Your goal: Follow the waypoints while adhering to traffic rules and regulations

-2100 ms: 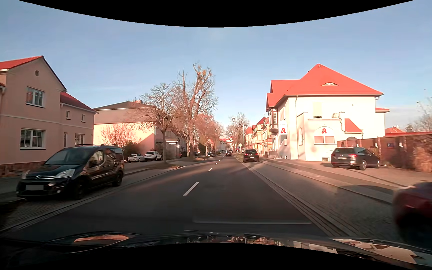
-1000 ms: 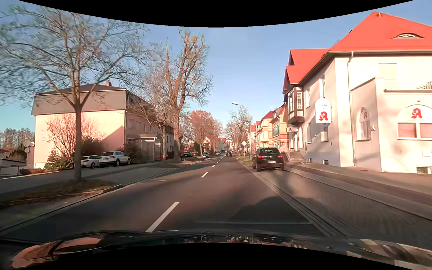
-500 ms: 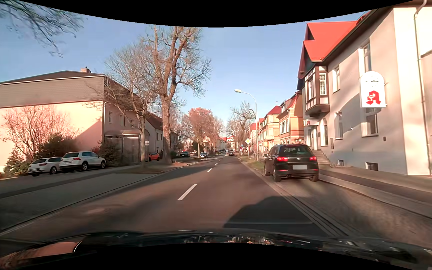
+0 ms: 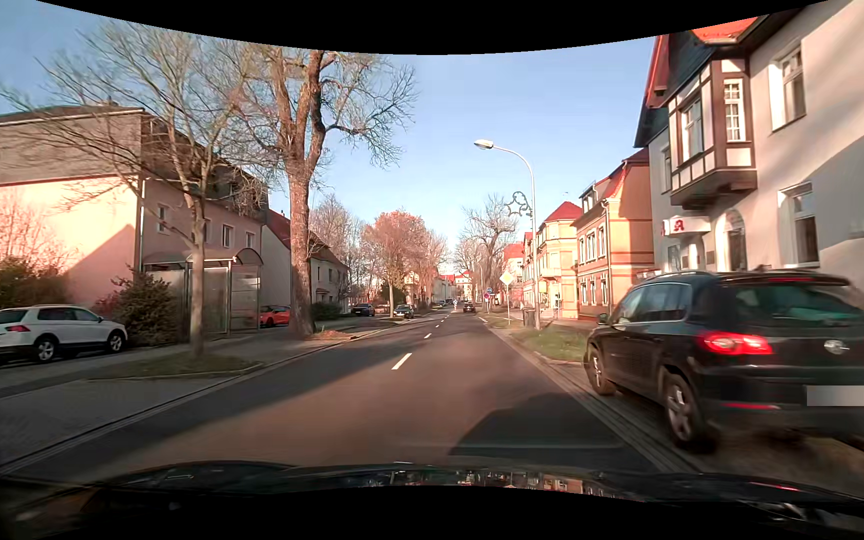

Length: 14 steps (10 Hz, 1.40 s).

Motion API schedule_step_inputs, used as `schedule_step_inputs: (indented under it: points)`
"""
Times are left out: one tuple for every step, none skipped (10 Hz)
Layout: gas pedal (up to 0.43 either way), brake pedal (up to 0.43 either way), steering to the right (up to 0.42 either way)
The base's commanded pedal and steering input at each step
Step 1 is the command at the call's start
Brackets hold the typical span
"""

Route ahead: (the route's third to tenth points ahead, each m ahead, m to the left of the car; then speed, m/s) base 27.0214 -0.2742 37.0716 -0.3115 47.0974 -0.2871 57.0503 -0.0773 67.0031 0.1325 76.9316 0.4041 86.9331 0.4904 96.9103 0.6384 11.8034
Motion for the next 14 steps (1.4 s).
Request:
schedule_step_inputs:
  points:
    - [0.098, 0.0, -0.002]
    - [0.098, 0.0, -0.002]
    - [0.098, 0.0, -0.001]
    - [0.087, 0.0, 0.0]
    - [0.087, 0.0, 0.0]
    - [0.087, 0.0, 0.001]
    - [0.087, 0.0, 0.001]
    - [0.087, 0.0, 0.001]
    - [0.087, 0.0, 0.001]
    - [0.087, 0.0, 0.001]
    - [0.087, 0.0, 0.001]
    - [0.087, 0.0, 0.001]
    - [0.087, 0.0, 0.001]
    - [0.087, 0.0, 0.001]
